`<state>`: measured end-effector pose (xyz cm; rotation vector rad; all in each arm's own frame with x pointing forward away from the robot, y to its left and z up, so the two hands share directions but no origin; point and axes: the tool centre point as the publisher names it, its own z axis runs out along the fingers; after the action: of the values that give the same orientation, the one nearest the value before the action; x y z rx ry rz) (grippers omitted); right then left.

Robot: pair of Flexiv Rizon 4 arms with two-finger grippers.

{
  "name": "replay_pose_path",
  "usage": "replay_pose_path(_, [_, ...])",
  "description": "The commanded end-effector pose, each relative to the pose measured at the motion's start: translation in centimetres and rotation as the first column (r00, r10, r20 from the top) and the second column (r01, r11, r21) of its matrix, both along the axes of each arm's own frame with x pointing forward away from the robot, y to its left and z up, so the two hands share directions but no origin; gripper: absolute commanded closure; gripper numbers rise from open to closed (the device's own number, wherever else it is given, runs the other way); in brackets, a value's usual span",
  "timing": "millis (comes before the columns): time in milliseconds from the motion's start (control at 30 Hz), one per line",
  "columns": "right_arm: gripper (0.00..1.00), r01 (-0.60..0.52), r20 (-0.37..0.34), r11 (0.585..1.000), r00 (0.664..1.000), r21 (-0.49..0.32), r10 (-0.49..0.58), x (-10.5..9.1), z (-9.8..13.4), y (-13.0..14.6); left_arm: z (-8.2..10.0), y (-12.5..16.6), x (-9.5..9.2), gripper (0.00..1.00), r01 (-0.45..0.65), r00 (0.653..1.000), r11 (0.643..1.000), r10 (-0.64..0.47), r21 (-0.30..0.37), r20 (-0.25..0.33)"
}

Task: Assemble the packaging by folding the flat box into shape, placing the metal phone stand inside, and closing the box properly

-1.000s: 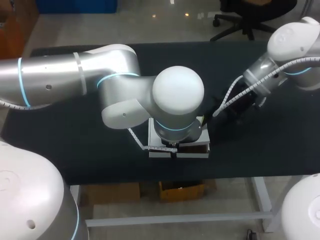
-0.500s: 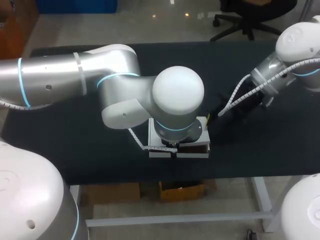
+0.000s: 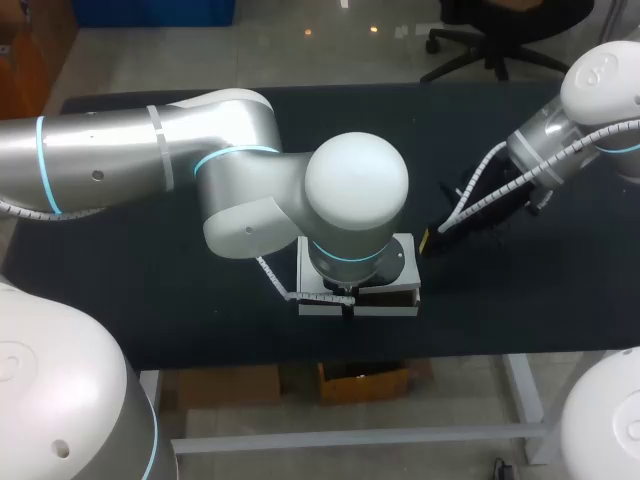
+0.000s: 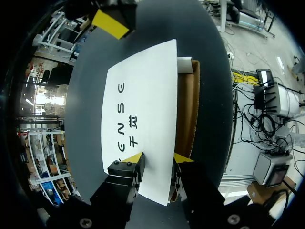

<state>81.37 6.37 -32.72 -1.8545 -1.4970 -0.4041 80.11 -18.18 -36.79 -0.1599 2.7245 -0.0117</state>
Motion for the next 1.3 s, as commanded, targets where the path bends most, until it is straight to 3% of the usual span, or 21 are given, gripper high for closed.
replay_pose_path(33, [1.0,-0.003,0.01,1.0,1.0,0.001,0.003,-0.2,0.4,0.3,-0.3,-0.3,-0.2,0.65,-0.004,1.0,1.0,0.004,0.005,0.002])
replay_pose_path(467, [1.0,-0.038,0.039,0.999,0.999,0.006,0.037,-0.7,1.2,1.5,-0.4,-0.2,-0.3,0.66,-0.006,1.0,1.0,0.006,0.004,0.0])
replay_pose_path(1300, [1.0,-0.069,0.01,0.997,0.998,0.016,0.069,-2.9,-1.2,2.3,-0.5,-0.2,-0.1,0.67,0.001,1.0,1.0,-0.001,0.002,-0.004])
